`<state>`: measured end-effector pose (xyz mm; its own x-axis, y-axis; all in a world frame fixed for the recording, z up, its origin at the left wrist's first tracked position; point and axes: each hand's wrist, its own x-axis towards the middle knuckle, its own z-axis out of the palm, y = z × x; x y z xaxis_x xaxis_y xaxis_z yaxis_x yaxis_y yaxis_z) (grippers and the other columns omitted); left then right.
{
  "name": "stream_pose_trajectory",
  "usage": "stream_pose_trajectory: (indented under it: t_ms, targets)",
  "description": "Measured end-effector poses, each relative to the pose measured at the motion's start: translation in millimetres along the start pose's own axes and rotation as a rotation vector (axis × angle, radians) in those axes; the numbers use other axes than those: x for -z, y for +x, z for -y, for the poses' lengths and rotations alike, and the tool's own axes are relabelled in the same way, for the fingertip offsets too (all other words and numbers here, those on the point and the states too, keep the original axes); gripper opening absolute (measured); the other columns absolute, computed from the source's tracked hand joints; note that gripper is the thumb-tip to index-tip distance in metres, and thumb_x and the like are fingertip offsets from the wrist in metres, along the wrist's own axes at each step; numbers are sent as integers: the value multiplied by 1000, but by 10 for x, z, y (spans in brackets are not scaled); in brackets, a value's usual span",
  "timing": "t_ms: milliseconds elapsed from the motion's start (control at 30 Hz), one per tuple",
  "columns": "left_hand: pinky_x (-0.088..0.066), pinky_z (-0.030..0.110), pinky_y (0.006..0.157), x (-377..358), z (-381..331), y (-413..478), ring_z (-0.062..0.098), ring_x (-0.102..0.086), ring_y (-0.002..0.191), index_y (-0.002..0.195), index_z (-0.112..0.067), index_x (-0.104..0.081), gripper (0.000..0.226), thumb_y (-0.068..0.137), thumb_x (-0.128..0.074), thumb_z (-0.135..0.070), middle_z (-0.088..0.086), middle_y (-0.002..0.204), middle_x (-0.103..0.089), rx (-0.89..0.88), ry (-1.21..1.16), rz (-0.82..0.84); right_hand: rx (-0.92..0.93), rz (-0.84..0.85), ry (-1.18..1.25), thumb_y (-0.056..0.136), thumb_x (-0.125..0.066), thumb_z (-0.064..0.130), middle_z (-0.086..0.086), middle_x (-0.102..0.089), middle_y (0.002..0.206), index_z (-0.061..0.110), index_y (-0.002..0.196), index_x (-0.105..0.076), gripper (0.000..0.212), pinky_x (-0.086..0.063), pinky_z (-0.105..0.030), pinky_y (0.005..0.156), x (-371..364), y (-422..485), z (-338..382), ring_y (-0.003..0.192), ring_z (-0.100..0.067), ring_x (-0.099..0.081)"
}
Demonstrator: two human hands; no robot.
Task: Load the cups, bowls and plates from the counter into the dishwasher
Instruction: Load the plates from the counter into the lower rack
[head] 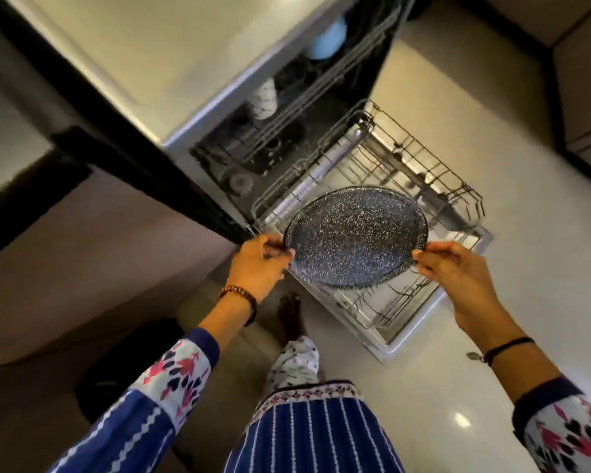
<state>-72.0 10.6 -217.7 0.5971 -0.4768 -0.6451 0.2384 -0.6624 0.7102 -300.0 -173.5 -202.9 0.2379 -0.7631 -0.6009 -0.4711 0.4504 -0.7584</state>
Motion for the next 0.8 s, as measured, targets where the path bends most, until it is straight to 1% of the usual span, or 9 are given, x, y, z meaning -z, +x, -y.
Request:
stream_pose_trajectory:
  t_ms: [100, 200, 300, 367, 467, 567, 633, 733, 800]
  targets:
    - [-60, 32, 75, -371, -104, 401, 19, -69, 88, 89, -24, -58, 14, 88, -68, -15, 1, 97, -68, -18, -9, 44, -30, -65, 72, 87, -73, 3, -20, -70, 115, 16, 93, -65, 16, -53, -41, 100, 154, 309, -95, 109, -31, -68]
    - [-60, 28, 75, -729, -204, 706, 16, -69, 88, 103, -18, -60, 16, 90, -64, -9, 0, 103, -68, -53, -13, 115, -63, -131, 170, 87, -72, 3, -18, -70, 113, 16, 92, -65, 16, -53, -41, 101, 316, 553, -233, 110, -32, -68]
    - [-59, 29, 78, -1090, -235, 1009, 15, -68, 96, 104, -20, -63, 20, 89, -64, -8, 0, 107, -68, -101, 3, 169, -105, -181, 260, 87, -70, 0, -19, -69, 116, 15, 95, -64, 18, -53, -40, 101, 467, 788, -397, 110, -30, -69]
    - [-59, 31, 80, -1293, -205, 1178, 17, -66, 101, 110, -15, -64, 22, 90, -63, -7, 4, 112, -67, -100, -6, 183, -124, -198, 294, 88, -70, 1, -18, -69, 118, 15, 97, -65, 17, -54, -39, 100, 531, 936, -542, 109, -27, -69]
    - [-58, 30, 82, -1630, -162, 1417, 15, -65, 101, 124, -10, -60, 33, 92, -60, -6, 2, 114, -64, -97, -1, 213, -141, -209, 348, 89, -70, 4, -16, -68, 120, 17, 102, -64, 19, -54, -38, 101, 614, 1216, -765, 110, -24, -69]
    - [-59, 30, 81, -1868, -86, 1616, 18, -66, 101, 127, -10, -59, 37, 91, -59, -4, 5, 118, -65, -63, -20, 227, -150, -224, 405, 89, -70, 5, -12, -69, 118, 18, 105, -64, 22, -53, -37, 102, 649, 1451, -958, 109, -21, -70]
    - [-59, 31, 82, -2017, -39, 1724, 20, -66, 102, 125, -10, -59, 35, 91, -59, -2, 5, 113, -66, -29, -45, 253, -164, -239, 447, 89, -70, 6, -9, -69, 118, 18, 107, -63, 23, -53, -36, 102, 676, 1598, -1065, 110, -21, -69]
    - [-56, 32, 88, -2175, 8, 1845, 18, -64, 103, 126, -10, -58, 35, 92, -57, -3, -4, 100, -64, 3, -37, 275, -190, -269, 487, 90, -68, 6, -9, -68, 120, 19, 104, -63, 20, -53, -35, 102, 682, 1755, -1205, 112, -21, -68]
    - [-55, 30, 90, -2265, 56, 1927, 19, -63, 107, 127, -10, -58, 35, 92, -57, -4, -2, 104, -65, 33, -18, 277, -214, -280, 508, 90, -67, 6, -8, -69, 116, 19, 101, -62, 17, -52, -34, 103, 669, 1833, -1270, 112, -21, -68]
